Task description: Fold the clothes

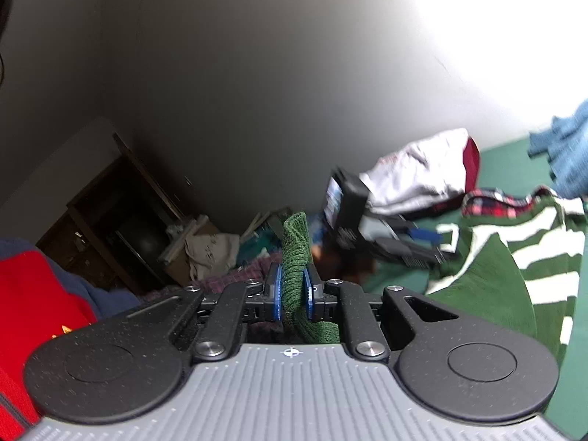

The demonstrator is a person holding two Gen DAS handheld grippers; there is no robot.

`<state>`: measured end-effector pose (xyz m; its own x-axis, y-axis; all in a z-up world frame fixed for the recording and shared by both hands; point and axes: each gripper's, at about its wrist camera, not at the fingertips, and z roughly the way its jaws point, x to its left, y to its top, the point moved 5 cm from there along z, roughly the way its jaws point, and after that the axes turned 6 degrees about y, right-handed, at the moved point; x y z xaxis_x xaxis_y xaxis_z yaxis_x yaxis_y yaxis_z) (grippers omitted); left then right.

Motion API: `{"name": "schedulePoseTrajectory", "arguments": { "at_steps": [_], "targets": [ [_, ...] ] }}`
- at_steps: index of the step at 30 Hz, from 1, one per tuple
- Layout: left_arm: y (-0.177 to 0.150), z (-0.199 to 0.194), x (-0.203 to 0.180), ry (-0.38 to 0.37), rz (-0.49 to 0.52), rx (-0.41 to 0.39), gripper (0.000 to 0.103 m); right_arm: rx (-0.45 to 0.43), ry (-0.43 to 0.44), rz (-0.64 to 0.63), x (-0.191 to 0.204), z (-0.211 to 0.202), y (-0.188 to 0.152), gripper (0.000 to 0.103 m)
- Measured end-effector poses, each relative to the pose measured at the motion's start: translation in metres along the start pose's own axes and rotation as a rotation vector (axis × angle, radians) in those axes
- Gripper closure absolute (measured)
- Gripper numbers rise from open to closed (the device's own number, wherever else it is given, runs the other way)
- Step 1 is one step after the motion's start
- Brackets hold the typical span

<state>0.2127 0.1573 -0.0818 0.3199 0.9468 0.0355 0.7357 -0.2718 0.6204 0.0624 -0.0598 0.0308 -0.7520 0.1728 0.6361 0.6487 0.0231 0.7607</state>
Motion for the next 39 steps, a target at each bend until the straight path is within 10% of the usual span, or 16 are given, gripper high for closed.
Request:
{"name": "schedulePoseTrajectory", "arguments": {
  "at_steps": [18,24,28,39],
  "targets": [
    [0.001,0.025,-0.049,-0.176,-0.109,0.089,0.052,0.056,-0.026,-0.007,0.006,-0.006,-0.024,0.09],
    [-0.003,0.027,-0.043,-0.186,-0.194,0.09,0.064,0.037,-0.023,0.008,0.009,-0.008,-0.026,0.09],
    [-0.005,0.028,-0.042,-0.164,-0.222,0.086,0.093,0.031,-0.026,0.005,0.011,-0.009,-0.027,0.09],
    [0.004,0.001,-0.037,-0.121,-0.256,-0.005,0.103,0.052,-0.029,0.016,0.012,-0.013,-0.032,0.09]
  ]
}}
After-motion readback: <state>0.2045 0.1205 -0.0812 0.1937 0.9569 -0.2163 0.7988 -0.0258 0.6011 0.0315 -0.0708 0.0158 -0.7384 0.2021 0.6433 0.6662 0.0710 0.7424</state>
